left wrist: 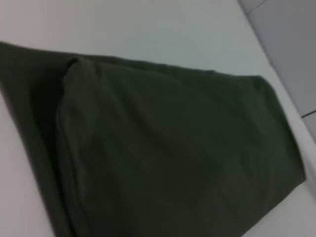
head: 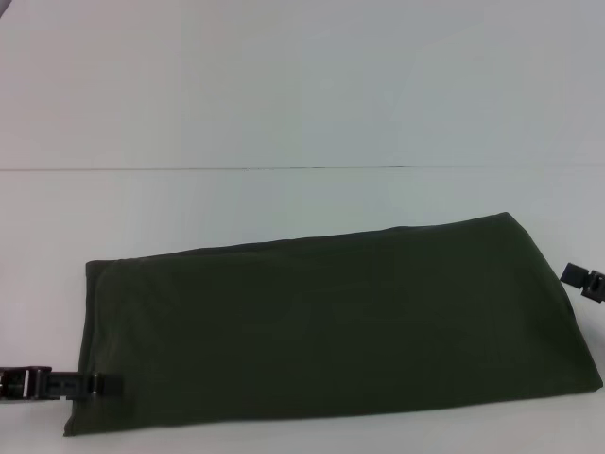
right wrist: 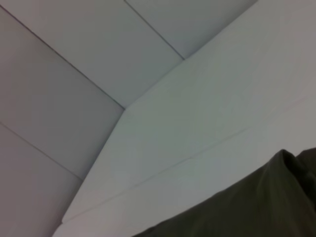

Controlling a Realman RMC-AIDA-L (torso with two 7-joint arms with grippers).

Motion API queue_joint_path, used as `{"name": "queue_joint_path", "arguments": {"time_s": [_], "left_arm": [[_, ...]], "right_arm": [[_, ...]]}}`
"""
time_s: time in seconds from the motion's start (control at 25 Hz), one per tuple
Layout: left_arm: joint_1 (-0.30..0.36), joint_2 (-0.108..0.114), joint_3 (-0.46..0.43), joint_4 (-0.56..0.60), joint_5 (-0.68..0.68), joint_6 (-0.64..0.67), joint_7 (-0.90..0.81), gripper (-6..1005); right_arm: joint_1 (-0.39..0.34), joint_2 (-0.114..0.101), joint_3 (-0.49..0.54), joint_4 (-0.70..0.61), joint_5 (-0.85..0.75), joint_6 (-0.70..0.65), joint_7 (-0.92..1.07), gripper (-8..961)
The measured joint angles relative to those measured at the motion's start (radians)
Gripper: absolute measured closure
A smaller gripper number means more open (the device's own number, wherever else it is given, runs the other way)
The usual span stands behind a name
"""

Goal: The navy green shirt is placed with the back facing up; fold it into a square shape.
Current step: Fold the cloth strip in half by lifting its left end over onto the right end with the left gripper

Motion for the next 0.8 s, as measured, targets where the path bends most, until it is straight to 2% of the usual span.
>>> {"name": "queue_joint_path", "arguments": {"time_s": [0.16,0.48,0.8], "left_arm": [[-0.006,-0.004,0.033,-0.002,0.024,-0.045,-0.028,62],[0.001,0.002,0.033,0.003,0.07,-0.11,-0.064,62],[-0.011,-0.004,0.037,-0.004,0.095,-0.139,-0.073,69]], "right_arm": [[0.008,0.004,-0.001,0.001,-0.022,0.01,-0.006,31],[0.017,0.006,-0.002,0.0,-0.032,0.03,-0.007,32],[0.028,0.012,-0.001,-0.001,-0.05,0.053,-0.007,33]]}}
